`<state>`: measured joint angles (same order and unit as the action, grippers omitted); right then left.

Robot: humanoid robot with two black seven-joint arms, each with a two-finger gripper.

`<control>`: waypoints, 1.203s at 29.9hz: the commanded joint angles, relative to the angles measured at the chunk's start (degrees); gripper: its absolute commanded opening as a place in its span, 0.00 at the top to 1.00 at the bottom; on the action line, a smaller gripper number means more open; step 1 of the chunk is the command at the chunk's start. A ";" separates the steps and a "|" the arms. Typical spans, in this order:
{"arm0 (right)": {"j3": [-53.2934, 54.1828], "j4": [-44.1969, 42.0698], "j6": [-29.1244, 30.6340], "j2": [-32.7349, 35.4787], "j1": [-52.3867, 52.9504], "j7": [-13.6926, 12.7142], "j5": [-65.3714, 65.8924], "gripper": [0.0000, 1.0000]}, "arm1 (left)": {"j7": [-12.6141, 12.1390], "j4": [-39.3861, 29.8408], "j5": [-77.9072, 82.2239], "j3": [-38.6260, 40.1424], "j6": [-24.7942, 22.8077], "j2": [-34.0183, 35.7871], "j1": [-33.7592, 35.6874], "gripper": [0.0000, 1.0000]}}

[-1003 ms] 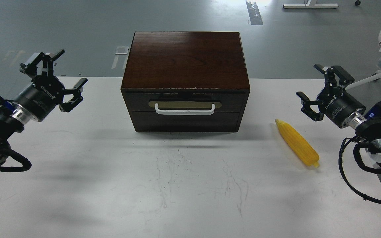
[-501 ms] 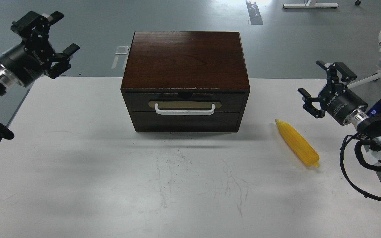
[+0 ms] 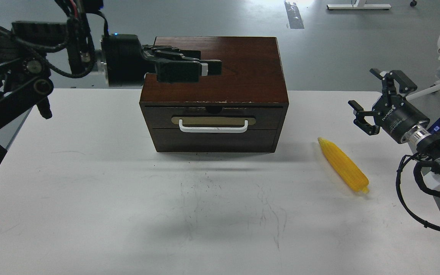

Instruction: Put corn in drawer with both arms

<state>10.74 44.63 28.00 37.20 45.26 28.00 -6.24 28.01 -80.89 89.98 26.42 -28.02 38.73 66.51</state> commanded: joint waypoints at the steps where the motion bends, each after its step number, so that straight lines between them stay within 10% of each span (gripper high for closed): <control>1: -0.02 0.02 0.00 0.68 0.00 0.00 0.00 0.00 | -0.01 -0.14 11.85 -3.20 0.02 -4.35 2.39 0.01; 10: 0.07 0.11 0.00 1.91 -0.09 0.00 0.00 0.00 | -0.01 1.00 25.23 -17.18 0.02 -8.58 8.20 0.01; 36: 0.25 0.29 0.00 2.79 -0.35 0.00 -0.09 0.00 | -0.01 7.77 33.34 -24.31 0.02 -11.74 7.41 0.01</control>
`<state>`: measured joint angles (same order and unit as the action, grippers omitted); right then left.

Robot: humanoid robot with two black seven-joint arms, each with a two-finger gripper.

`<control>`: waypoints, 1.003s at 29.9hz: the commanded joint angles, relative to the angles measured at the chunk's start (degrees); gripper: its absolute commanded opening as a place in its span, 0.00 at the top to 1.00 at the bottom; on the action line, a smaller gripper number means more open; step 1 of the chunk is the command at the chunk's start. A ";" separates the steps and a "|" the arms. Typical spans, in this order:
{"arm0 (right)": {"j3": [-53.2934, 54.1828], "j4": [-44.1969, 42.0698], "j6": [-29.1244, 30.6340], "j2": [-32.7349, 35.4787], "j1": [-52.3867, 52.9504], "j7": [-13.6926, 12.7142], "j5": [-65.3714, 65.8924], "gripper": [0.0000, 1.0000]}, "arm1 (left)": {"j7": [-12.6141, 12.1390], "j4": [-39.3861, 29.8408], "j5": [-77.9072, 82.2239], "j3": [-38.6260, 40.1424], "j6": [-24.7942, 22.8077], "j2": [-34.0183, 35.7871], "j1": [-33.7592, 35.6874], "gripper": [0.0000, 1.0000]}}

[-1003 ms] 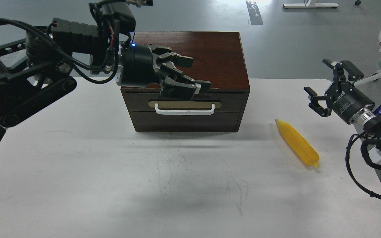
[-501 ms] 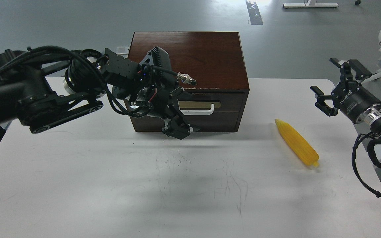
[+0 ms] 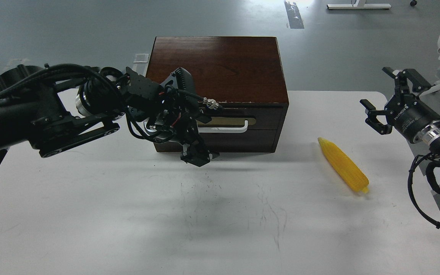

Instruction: Put corn in drawer with both arms

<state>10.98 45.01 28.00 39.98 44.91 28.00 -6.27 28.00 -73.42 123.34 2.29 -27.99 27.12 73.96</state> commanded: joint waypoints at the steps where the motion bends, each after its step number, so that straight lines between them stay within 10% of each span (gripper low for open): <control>1: 0.01 -0.09 0.00 0.01 0.00 0.00 0.03 0.00 | 0.00 0.46 0.06 -0.18 -0.01 -0.14 -0.13 0.01; 30: 0.18 0.08 0.00 1.24 -0.44 0.00 -0.06 0.00 | 0.00 0.73 -0.64 -2.64 -0.01 -1.01 -0.22 0.01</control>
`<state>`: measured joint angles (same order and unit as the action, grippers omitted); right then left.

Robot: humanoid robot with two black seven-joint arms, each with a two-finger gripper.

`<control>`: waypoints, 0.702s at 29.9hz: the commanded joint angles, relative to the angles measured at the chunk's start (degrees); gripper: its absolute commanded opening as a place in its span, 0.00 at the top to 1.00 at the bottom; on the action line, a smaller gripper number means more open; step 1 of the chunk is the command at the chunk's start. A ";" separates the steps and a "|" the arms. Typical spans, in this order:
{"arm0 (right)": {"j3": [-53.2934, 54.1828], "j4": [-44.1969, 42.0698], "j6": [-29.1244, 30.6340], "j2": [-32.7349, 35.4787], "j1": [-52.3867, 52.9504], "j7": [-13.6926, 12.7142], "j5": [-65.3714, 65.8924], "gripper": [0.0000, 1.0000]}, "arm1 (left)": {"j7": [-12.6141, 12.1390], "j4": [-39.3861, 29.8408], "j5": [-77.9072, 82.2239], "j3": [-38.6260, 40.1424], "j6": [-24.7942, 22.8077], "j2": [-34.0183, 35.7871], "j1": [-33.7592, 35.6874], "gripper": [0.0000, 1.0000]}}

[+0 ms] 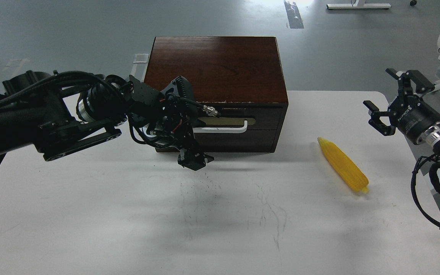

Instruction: Put corn in drawer with both arms

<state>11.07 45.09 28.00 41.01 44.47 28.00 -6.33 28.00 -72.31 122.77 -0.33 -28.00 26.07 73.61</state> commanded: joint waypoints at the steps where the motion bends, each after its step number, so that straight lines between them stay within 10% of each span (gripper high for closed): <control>1: 0.09 0.00 0.00 0.30 0.00 0.00 0.00 0.00 | 0.00 -0.38 -0.08 -0.02 0.00 -0.06 0.13 0.01; 21: 0.09 0.00 0.00 0.83 0.00 0.00 0.00 0.00 | 0.00 -9.43 -0.26 -2.48 0.00 2.58 1.01 0.01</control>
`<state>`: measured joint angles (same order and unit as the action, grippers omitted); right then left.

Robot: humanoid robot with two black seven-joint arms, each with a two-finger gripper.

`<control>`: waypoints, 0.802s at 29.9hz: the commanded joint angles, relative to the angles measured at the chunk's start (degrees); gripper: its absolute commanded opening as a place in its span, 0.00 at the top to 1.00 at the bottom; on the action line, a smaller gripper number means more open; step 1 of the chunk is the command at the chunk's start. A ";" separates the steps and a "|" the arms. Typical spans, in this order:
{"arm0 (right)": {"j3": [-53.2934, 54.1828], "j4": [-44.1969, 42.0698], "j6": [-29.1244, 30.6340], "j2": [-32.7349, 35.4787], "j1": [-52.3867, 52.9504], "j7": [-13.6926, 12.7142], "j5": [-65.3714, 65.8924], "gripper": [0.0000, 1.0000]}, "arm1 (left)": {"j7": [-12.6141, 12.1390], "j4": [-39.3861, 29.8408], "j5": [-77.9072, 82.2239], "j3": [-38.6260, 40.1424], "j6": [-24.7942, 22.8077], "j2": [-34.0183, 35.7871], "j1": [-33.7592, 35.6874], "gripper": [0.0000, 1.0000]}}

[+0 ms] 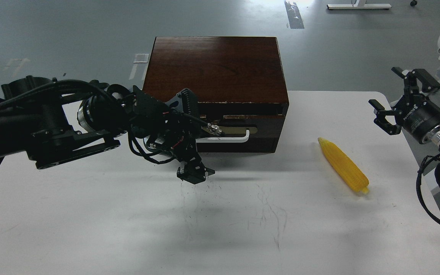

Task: Put corn in drawer with both arms
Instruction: 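Pull the drawer out toward the robot with the left gripper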

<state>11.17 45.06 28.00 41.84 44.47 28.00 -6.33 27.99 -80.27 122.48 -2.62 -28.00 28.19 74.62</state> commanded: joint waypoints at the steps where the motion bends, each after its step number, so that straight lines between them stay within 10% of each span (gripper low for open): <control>1: -0.01 0.02 0.00 0.00 0.00 0.00 0.00 0.00 | 0.01 -1.90 0.04 -0.20 0.00 0.73 0.00 0.01; 24: -0.01 0.11 0.00 0.35 0.00 0.00 0.00 0.00 | 0.01 -7.36 -0.92 0.85 0.00 2.22 4.38 0.01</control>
<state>11.17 45.06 28.00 42.12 44.47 28.00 -6.33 28.03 -87.37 122.59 -2.52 -27.98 30.40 77.05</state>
